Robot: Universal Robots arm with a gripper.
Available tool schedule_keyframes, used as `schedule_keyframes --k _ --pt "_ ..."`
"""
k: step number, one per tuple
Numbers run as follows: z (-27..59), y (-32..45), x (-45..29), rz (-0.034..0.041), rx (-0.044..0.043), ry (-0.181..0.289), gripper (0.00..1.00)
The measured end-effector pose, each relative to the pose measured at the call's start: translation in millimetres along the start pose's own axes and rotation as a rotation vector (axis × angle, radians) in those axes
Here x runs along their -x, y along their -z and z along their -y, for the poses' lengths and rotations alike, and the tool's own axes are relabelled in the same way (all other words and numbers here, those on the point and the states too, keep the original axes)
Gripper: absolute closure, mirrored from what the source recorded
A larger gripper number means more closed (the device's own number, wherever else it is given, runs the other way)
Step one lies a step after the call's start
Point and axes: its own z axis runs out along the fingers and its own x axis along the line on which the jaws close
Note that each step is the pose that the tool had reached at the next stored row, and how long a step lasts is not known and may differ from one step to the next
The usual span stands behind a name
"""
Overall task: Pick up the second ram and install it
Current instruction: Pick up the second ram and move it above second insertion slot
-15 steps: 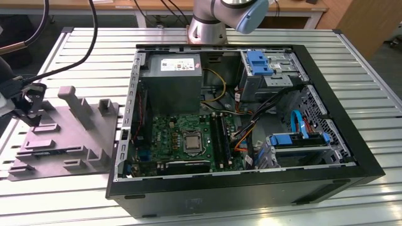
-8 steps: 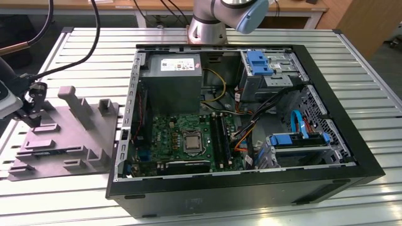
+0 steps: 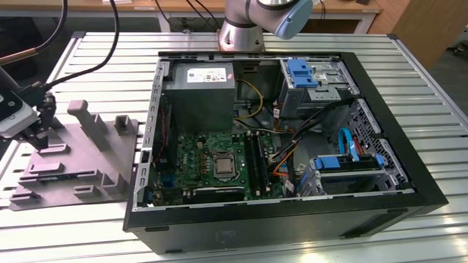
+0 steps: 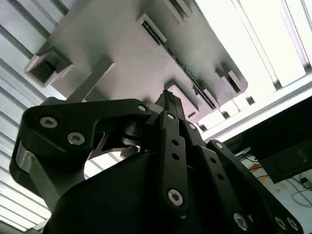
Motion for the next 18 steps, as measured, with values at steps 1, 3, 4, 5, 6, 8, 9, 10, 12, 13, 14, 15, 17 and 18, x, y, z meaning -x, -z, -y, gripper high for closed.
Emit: schedule_keyframes --k 1,3,4,5,6,8,9,10,12,13,14,15,17,18 --pt "0.0 -0.5 0.0 -0.0008 0.0004 0.018 0.89" --pt "0.1 -1.7 0.0 -0.0024 0.0013 0.056 0.89" --pt "0.1 -2.2 0.0 -0.0032 0.0017 0.073 0.89" --pt "0.1 -2.7 -0.1 -0.0040 0.0021 0.091 0.89" --pt "0.1 -3.2 -0.1 -0.0047 0.0025 0.109 0.89" --pt "0.2 -4.1 -0.1 -0.0064 0.0034 0.145 0.89" --pt "0.2 -4.6 -0.1 -0.0071 0.0038 0.163 0.89" --pt "0.2 -5.2 -0.1 -0.0080 0.0043 0.183 0.89" --pt "0.3 -6.1 -0.2 -0.0096 0.0051 0.219 0.89" --pt "0.3 -6.5 -0.2 -0.0104 0.0055 0.237 0.89" --pt "0.3 -7.0 -0.2 -0.0112 0.0059 0.255 0.89" --pt "0.3 -7.4 -0.2 -0.0119 0.0063 0.273 0.89" --pt "0.3 -8.4 -0.2 -0.0135 0.0072 0.310 0.89" --pt "0.4 -8.8 -0.2 -0.0143 0.0076 0.328 0.89"
